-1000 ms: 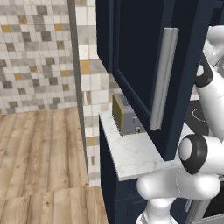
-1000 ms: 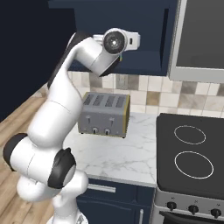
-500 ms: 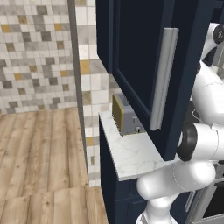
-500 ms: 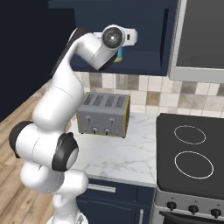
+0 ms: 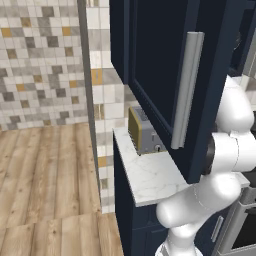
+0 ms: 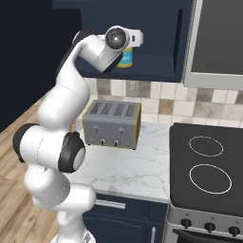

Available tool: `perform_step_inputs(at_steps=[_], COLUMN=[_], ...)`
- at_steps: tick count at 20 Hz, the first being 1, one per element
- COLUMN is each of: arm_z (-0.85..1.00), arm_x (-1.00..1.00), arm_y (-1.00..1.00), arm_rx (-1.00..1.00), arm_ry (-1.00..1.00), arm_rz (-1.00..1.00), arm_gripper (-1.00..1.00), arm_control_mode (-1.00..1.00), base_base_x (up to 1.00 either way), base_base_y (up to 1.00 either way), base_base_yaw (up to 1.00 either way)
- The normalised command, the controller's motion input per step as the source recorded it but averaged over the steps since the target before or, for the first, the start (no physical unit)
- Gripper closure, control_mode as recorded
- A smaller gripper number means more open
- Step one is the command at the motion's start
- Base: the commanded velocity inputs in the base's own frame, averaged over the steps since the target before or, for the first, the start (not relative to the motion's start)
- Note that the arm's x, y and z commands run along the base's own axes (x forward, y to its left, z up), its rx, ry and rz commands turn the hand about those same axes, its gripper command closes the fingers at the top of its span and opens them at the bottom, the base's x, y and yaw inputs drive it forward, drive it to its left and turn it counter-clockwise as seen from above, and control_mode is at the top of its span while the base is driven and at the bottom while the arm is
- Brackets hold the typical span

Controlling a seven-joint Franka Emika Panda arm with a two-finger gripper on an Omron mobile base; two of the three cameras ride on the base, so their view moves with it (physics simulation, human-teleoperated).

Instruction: The dining table condiment station is running low on mayonnaise. Refill the condiment station by opening the cabinet and taking the mayonnaise from the cabinet and placing it on the dining table.

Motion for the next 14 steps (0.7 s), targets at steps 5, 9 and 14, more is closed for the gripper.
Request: perform_step_inputs(at_steps=[5, 9, 14], arm_z=[0.0, -0.06, -0.18], arm_x=[0.32, 0.21, 0.22], arm_y=[-0.05, -0.05, 0.0], arm_rx=[0.0, 0.0, 0.0], arm_ry=[0.0, 0.03, 0.07], arm_rz=[0.0, 0.0, 0.0], arm_gripper=[-1.0, -1.0, -1.0], arm_control_mode=[-1.0, -1.0, -1.0], base_base_x=[0.0, 0.0, 0.0], base_base_y=[0.0, 0.0, 0.0], base_base_yaw=[0.0, 0.0, 0.0])
